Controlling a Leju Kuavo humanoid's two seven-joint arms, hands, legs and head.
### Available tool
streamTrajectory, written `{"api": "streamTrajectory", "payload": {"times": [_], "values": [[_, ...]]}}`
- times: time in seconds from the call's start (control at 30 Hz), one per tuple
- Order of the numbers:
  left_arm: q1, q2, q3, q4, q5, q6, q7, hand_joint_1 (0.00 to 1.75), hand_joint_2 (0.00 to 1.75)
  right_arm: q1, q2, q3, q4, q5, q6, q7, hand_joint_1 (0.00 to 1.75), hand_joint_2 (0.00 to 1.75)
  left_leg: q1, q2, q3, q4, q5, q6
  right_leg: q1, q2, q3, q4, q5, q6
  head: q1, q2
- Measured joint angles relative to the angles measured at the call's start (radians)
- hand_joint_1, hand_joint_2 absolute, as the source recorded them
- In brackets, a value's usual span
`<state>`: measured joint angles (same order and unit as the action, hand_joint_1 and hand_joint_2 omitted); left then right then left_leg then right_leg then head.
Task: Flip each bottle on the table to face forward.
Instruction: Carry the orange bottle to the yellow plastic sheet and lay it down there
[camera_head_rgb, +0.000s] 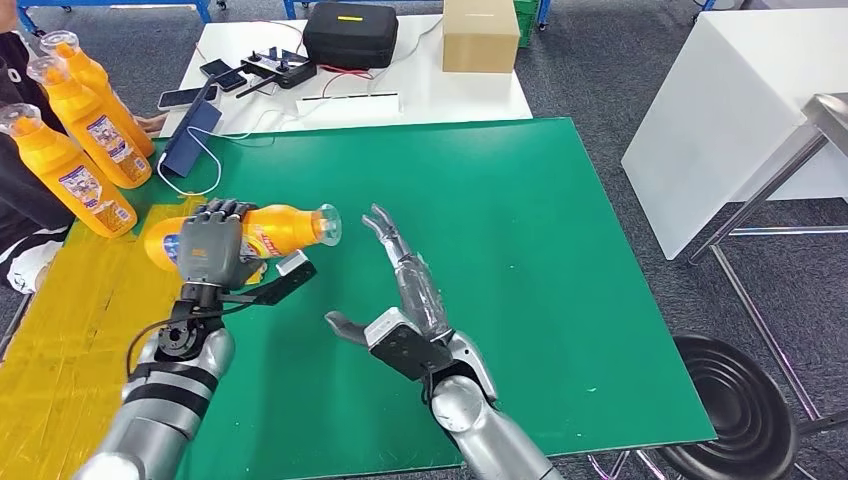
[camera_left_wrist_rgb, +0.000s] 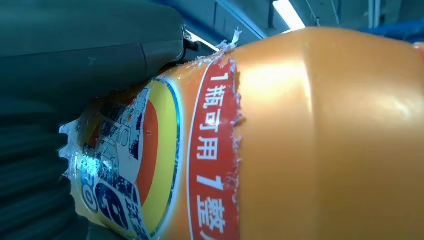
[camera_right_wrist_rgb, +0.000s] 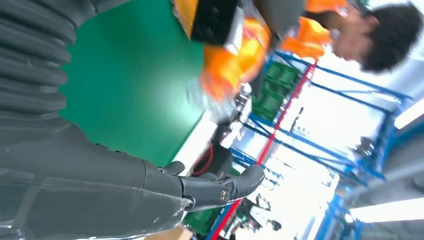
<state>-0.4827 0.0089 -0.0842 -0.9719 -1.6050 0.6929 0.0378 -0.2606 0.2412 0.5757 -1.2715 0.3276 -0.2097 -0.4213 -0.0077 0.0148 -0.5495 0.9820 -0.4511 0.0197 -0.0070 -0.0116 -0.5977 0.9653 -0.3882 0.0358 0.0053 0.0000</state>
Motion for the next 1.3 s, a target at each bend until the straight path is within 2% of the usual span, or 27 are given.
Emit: {"api": "streamTrajectory", "payload": {"times": [0.13,0.27,0.37,0.43,0.63,0.67,0.77,0.8,0.93,1.07,1.3], "values": [[-0.095,0.109,-0.033,0.162,0.030,-0.065,0.126,1.75,1.75,0.026,-0.023,-0.016,-0.082,-0.057,0.025,-0.023,0.00,1.75,0.001,0.002,0.001,0.000,0.000,-0.001,0.001,0.001,0.000,0.001,0.000,0.000,0.000,0.000],[-0.180,0.243,-0.075,0.372,0.072,-0.261,0.161,1.75,1.75,0.053,-0.048,-0.027,-0.155,-0.108,0.034,-0.039,0.00,1.75,0.001,0.006,0.000,0.000,0.000,-0.001,0.001,0.006,-0.003,0.002,0.000,0.000,0.000,0.000],[-0.209,0.303,-0.069,0.479,0.099,-0.413,0.181,1.75,1.75,0.070,-0.064,-0.039,-0.209,-0.121,0.026,-0.036,0.00,1.75,0.001,0.006,-0.001,0.000,0.000,-0.001,0.002,0.007,-0.005,0.003,0.000,0.000,0.000,0.000],[-0.223,0.323,-0.066,0.522,0.101,-0.453,0.195,1.75,1.75,0.074,-0.071,-0.044,-0.234,-0.123,0.023,-0.032,0.00,1.75,0.001,0.004,-0.002,0.000,0.000,-0.001,0.002,0.004,-0.004,0.002,0.000,-0.001,0.000,0.000],[-0.249,0.336,-0.027,0.589,0.149,-0.472,0.199,1.75,1.75,0.075,-0.082,-0.058,-0.261,-0.126,0.019,-0.018,0.00,1.75,0.000,0.001,-0.001,0.000,0.000,-0.001,0.000,0.002,-0.002,0.002,0.000,-0.001,0.000,0.000],[-0.249,0.336,-0.020,0.593,0.153,-0.469,0.198,1.54,1.75,0.075,-0.083,-0.060,-0.261,-0.126,0.019,-0.017,0.00,1.75,0.000,0.001,0.000,0.000,0.000,-0.001,0.000,0.002,-0.002,0.002,0.000,-0.001,0.000,0.000],[-0.249,0.336,-0.007,0.602,0.162,-0.464,0.191,0.23,1.75,0.075,-0.085,-0.061,-0.262,-0.126,0.019,-0.016,0.00,1.75,0.000,0.001,0.000,0.000,0.001,-0.001,0.000,0.002,-0.002,0.002,0.000,-0.001,0.000,0.000],[-0.249,0.335,0.000,0.604,0.172,-0.458,0.180,0.00,1.75,0.075,-0.085,-0.061,-0.262,-0.126,0.019,-0.015,0.00,1.75,0.000,0.001,0.000,0.000,0.001,-0.001,0.000,0.002,-0.002,0.002,0.000,-0.001,0.000,0.000],[-0.242,0.328,0.048,0.610,0.242,-0.401,0.092,0.00,1.75,0.075,-0.086,-0.062,-0.262,-0.125,0.017,-0.014,0.00,1.75,0.000,0.001,0.000,0.000,0.001,-0.001,0.000,0.002,-0.002,0.003,0.000,-0.001,0.000,0.000],[-0.219,0.301,0.117,0.610,0.317,-0.309,-0.024,0.00,1.75,0.075,-0.088,-0.062,-0.261,-0.125,0.013,-0.013,0.00,1.75,0.001,0.001,0.000,0.000,0.001,-0.002,0.001,0.002,-0.002,0.003,0.000,-0.001,0.000,0.000],[-0.195,0.258,0.215,0.589,0.417,-0.175,-0.169,0.00,1.75,0.075,-0.093,-0.062,-0.253,-0.124,0.006,-0.007,0.00,1.75,0.000,0.001,-0.001,0.000,0.001,-0.002,0.000,0.002,-0.002,0.003,0.000,-0.001,0.000,0.000]]}}
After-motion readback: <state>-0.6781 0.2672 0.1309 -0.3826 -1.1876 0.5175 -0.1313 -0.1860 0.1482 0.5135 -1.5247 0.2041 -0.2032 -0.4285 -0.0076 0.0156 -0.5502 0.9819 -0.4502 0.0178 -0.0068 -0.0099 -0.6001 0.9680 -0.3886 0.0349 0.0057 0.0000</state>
